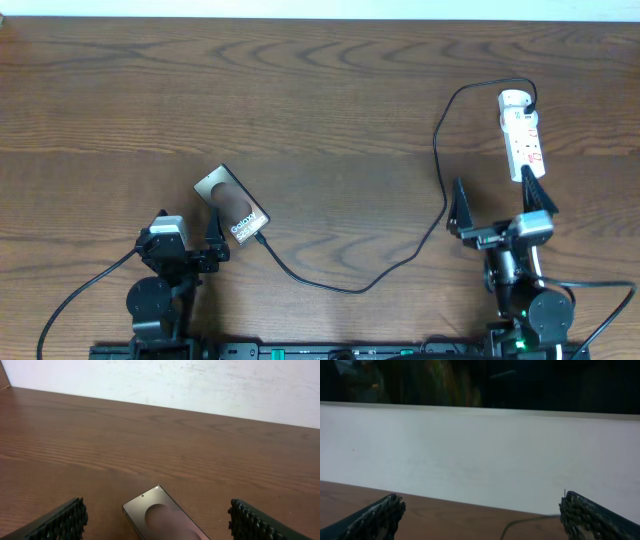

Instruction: Plug charger to phone and switch on socket

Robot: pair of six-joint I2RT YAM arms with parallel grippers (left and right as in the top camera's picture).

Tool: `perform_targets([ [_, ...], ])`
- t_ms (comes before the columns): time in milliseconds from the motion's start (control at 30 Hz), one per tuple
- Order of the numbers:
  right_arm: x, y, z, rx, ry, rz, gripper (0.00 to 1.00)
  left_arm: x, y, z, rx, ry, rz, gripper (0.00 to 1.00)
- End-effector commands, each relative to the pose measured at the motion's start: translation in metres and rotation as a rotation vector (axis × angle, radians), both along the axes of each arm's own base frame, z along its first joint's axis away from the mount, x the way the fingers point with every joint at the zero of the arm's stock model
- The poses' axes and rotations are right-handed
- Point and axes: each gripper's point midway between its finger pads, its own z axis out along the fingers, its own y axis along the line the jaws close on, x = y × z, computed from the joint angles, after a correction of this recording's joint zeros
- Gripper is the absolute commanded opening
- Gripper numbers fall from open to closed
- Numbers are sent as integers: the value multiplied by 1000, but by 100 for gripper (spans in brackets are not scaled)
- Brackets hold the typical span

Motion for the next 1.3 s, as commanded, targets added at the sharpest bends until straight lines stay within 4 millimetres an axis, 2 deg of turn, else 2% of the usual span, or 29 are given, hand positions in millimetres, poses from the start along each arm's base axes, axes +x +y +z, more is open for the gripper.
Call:
perform_targets([
  [0,-4,-4,-16,5,19,-26,99,-1,1,-13,-8,38,4,90],
  [200,-4,-8,-44,-5,134,-49,99,-1,1,-13,-8,38,4,90],
  [533,-9,-17,-109,-32,392,-91,100,-1,1,-13,-8,38,4,90],
  [1267,-9,-21,-108,-30,387,-105,99,-1,1,-13,-8,38,4,90],
])
